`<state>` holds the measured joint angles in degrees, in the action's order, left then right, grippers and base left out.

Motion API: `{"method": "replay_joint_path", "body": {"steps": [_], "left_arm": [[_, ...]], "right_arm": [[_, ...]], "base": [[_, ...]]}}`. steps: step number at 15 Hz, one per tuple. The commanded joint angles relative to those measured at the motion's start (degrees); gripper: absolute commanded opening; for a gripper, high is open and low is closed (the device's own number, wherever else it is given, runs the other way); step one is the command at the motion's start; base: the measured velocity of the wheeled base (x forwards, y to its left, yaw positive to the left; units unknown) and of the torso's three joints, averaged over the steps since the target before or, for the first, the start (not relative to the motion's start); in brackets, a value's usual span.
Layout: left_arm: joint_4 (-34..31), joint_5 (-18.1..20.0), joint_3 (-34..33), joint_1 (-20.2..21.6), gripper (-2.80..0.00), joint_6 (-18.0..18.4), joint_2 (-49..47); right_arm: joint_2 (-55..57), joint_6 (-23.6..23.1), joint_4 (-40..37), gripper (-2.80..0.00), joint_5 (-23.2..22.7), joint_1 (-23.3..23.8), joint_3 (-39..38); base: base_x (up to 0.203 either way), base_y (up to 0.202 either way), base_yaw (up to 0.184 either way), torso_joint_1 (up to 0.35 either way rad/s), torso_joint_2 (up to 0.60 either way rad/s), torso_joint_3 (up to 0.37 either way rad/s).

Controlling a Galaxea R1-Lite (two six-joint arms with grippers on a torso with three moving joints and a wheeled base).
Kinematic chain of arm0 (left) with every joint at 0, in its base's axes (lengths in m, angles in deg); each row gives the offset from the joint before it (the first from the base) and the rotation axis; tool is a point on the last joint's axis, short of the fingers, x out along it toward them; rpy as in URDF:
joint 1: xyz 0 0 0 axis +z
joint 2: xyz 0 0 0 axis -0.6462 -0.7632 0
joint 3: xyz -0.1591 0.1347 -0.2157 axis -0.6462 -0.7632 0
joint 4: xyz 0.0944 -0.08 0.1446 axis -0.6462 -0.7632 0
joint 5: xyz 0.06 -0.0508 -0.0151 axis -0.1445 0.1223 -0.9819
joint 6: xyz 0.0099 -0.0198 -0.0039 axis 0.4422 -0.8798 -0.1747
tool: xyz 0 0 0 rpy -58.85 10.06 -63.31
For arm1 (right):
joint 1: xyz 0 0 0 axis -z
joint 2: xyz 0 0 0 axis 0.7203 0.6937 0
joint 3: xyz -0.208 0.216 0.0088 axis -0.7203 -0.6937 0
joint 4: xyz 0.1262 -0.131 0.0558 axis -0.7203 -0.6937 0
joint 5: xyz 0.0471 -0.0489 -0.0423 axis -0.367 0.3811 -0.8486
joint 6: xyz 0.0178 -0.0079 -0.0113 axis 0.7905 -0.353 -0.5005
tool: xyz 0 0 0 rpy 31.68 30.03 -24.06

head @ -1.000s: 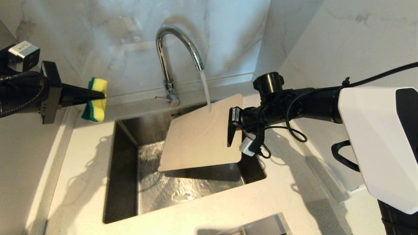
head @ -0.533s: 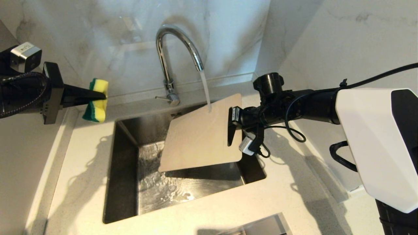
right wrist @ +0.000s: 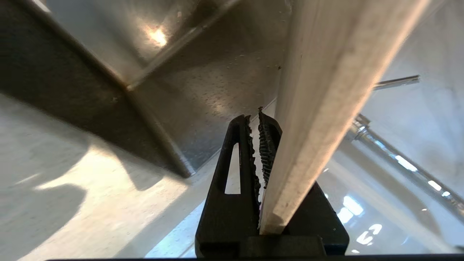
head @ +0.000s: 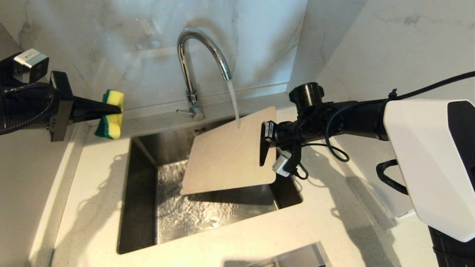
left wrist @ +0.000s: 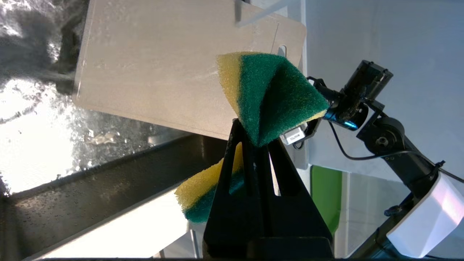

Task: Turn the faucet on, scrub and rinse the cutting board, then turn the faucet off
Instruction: Scrub the cutting board underwater

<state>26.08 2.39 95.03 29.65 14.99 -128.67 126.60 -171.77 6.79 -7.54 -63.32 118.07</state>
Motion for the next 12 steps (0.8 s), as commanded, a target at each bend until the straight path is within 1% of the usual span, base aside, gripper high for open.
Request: {"method": "replay_joint_path", "body": {"steps": [1,3,5,7,9,12], "left_arm": [[-0.1,0.3,-0.2,0.0,-2.8,-0.2,-0.2],[0.0,0.3,-0.8,-0.4,-2.8,0.0,0.0],[-0.1,0.4,-1.0,-0.9,-2.8,0.0,0.0],[0.0,0.3,-2.4,-3.8,-2.8,0.1,0.2],[0.3,0.0,-3.7,-7.1,-2.8,0.1,0.5],[1.1,0.0,-5.6,-9.5,-2.8,-0.1,0.3]], "right_arm": [[-2.7,-1.2,-2.5,-2.8,-0.4,-0.5,-1.4],[-6.1,-1.0,-2.7,-2.8,-0.3,-1.9,-5.0],[-9.9,-0.8,-2.7,-2.8,-0.1,-4.5,-8.9],[-12.9,-0.4,-2.5,-2.8,1.1,-6.3,-12.4],[-14.7,-0.2,-1.6,-2.8,2.0,-7.1,-13.6],[-17.1,0.0,1.9,-2.8,2.8,-7.8,-18.2]], "base": [[0.0,0.0,0.0,0.0,0.0,0.0],[0.0,0.0,0.0,0.0,0.0,0.0],[0.0,0.0,0.0,0.0,0.0,0.0],[0.0,0.0,0.0,0.0,0.0,0.0],[0.0,0.0,0.0,0.0,0.0,0.0],[0.0,0.0,0.0,0.0,0.0,0.0]]}}
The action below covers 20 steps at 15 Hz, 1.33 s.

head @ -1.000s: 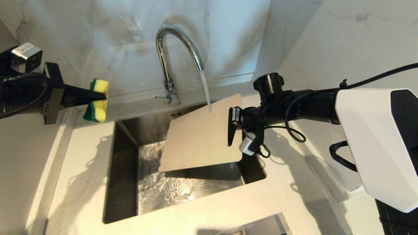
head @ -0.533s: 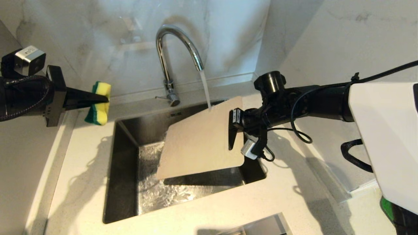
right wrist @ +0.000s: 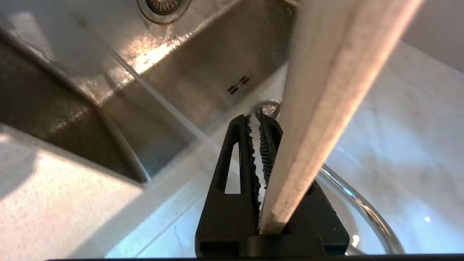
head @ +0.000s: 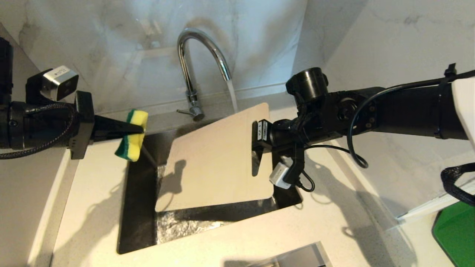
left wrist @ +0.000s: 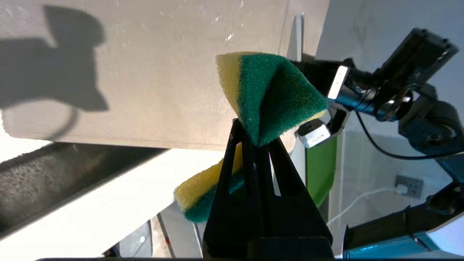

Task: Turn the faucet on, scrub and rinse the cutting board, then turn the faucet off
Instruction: Scrub the cutting board underwater

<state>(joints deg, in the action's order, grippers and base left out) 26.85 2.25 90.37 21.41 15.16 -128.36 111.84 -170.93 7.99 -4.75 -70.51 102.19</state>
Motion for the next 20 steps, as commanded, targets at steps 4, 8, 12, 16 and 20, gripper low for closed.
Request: {"method": "replay_joint_path", "body": {"steps": [4,8,12,16,20], "left_arm": [[1.4,0.1,-2.0,-2.8,-2.8,-0.5,-2.3],[1.5,0.1,-2.3,-4.2,-2.8,-1.5,-5.4],[4.7,-2.6,-2.2,-5.5,-2.8,-3.7,-11.0],[5.1,-3.8,-1.8,-7.3,-2.8,-3.8,-11.4],[6.7,-7.4,6.0,-9.4,-2.8,-3.4,-13.3]], "right_arm": [[-4.2,1.5,4.7,-2.8,0.9,-5.0,-5.9],[-4.2,3.2,5.2,-2.8,2.1,-7.1,-6.2],[-4.2,3.2,5.2,-2.8,2.1,-8.2,-6.5],[-4.8,3.8,6.8,-2.8,2.1,-8.7,-7.8],[-4.2,5.9,9.8,-2.8,2.2,-9.6,-8.3]], "base": [[0.0,0.0,0.0,0.0,0.0,0.0],[0.0,0.0,0.0,0.0,0.0,0.0],[0.0,0.0,0.0,0.0,0.0,0.0],[0.0,0.0,0.0,0.0,0.0,0.0],[0.0,0.0,0.0,0.0,0.0,0.0]]}}
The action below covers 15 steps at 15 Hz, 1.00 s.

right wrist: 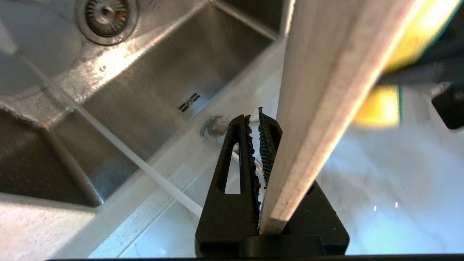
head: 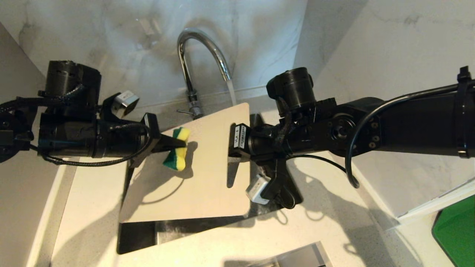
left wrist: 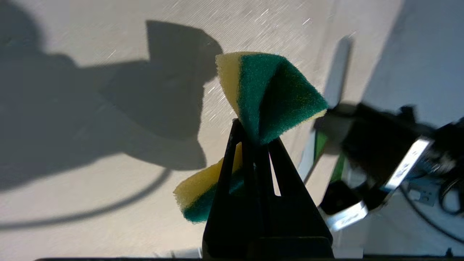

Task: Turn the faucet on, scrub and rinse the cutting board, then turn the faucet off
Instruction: Scrub the cutting board underwater

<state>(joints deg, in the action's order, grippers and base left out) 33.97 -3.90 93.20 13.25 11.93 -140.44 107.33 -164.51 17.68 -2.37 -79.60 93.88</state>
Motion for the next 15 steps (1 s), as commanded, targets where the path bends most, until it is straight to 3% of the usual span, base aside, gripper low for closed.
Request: {"method": "replay_joint_path", "body": {"steps": [1,6,15], "left_arm": [[-1.2,-2.7,5.5,-2.2,-2.8,0.0,-2.1],[-7.1,-4.9,15.7,-3.8,-2.8,0.7,-9.5],[-8.5,-6.7,14.9,-0.4,-2.8,3.2,-12.7]], "right_arm": [[0.2,-0.5,0.1,-2.8,-0.2,-0.6,0.0],[-0.1,-0.3,0.0,-2.8,-0.2,-0.9,0.1],[-0.6,-0.2,0.1,-2.8,-0.3,-1.1,-0.2]], "base": [[0.0,0.0,0.0,0.0,0.0,0.0],[0.0,0.0,0.0,0.0,0.0,0.0],[0.0,0.0,0.0,0.0,0.0,0.0]]}}
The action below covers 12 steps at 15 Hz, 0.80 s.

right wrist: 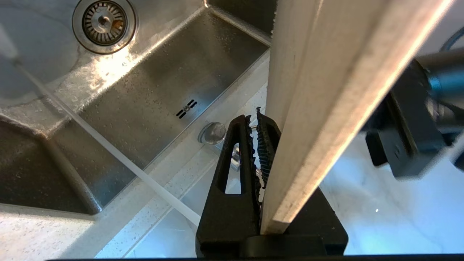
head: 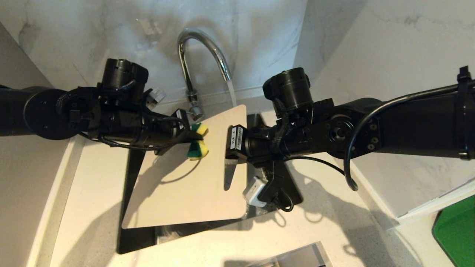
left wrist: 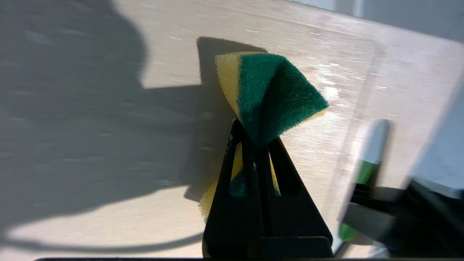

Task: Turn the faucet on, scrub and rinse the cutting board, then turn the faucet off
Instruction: Scrub the cutting board underwater

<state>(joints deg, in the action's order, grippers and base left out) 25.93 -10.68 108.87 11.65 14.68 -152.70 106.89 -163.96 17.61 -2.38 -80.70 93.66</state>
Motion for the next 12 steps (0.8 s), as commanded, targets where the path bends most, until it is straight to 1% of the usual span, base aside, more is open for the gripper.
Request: {"method": "replay_joint_path", "body": {"steps": [1,3,7,8,10,12], "left_arm": [[-0.6,0.1,-1.8,2.1,-2.8,1.8,-0.5],[-0.2,0.1,-3.7,4.7,-2.8,4.6,-1.2],[0.0,0.3,-4.4,10.1,-2.8,8.2,-4.2],[0.2,0.4,-5.4,11.3,-2.8,9.9,-4.5],[2.7,0.6,-7.9,13.9,-2.8,13.0,-5.4],[6.4,0.6,-11.3,15.8,-2.8,14.9,-5.9]], "right_arm": [[-0.1,-0.8,0.2,-2.8,-0.3,0.0,0.0],[-0.1,-0.5,0.2,-2.8,-0.3,0.0,-0.1],[-0.3,-0.1,0.3,-2.8,-0.3,0.0,0.0],[-0.4,-0.1,0.2,-2.8,-0.3,0.0,0.0],[-0.6,-0.1,0.2,-2.8,-0.3,0.0,-0.1],[-0.6,-0.1,0.3,-2.8,-0.3,0.0,0.0]], "base": [[0.0,0.0,0.0,0.0,0.0,0.0],[0.0,0.0,0.0,0.0,0.0,0.0],[0.0,0.0,0.0,0.0,0.0,0.0],[0.0,0.0,0.0,0.0,0.0,0.0],[0.0,0.0,0.0,0.0,0.0,0.0],[0.0,0.0,0.0,0.0,0.0,0.0]]}}
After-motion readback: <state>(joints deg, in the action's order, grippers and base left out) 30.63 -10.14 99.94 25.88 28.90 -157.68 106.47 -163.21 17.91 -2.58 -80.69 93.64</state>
